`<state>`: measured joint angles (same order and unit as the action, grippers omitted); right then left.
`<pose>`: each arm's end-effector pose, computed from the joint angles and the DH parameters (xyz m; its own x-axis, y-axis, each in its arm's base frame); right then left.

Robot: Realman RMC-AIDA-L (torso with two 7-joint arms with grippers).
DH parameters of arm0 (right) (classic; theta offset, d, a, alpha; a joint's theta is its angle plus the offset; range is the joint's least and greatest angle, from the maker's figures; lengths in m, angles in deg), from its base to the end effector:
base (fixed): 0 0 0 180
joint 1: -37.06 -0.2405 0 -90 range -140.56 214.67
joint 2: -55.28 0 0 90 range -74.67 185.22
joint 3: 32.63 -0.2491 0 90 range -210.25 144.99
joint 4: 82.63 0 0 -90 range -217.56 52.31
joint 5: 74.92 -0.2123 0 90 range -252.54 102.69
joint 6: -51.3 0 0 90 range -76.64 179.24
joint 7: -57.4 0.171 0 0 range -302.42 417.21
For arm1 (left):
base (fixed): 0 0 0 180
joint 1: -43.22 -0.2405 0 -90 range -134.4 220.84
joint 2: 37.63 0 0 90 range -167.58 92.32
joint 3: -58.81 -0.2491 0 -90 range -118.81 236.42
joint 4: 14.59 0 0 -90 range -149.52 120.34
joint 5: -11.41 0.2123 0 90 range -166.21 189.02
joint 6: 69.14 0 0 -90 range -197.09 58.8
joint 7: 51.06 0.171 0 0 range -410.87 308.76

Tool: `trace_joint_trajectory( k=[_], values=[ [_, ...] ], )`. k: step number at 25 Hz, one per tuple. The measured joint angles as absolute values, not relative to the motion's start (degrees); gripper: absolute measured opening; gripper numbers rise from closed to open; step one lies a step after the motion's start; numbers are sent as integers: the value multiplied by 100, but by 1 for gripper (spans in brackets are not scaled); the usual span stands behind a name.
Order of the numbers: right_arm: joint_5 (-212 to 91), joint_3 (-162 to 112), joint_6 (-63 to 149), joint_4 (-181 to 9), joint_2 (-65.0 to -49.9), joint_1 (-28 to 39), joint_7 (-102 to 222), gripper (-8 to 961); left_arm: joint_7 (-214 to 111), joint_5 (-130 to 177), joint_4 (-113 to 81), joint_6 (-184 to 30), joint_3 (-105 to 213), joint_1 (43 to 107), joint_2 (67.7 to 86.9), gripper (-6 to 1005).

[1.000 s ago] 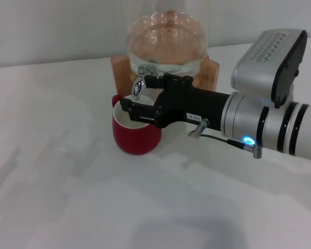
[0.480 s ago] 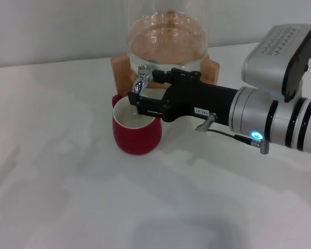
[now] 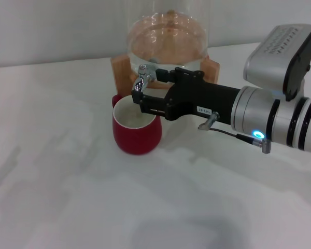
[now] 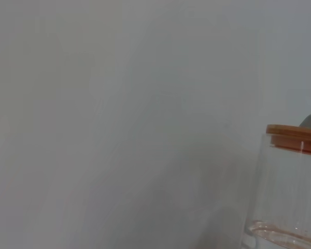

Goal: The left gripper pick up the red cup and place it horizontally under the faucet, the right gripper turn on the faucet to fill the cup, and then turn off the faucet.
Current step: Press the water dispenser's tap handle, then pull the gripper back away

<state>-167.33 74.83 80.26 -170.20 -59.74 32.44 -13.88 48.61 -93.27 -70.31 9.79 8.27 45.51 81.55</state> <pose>0.1309 0.3319 -0.0397 0.7558 -0.2219 -0.6160 -0.5561 -0.7142 -0.4251 -0.3051 0.2905 0.0851 0.5735 0.1513 0.8051 0.7243 -0.5530 -0.4120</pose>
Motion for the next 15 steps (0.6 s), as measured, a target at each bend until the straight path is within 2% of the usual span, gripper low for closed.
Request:
trace_joint_trajectory(
  k=[15],
  values=[
    [-16688, 7453, 7937, -17010, -5977, 3230, -1396, 781, 4846, -9327, -7019, 1024, 827, 4542, 8155, 707]
  ],
)
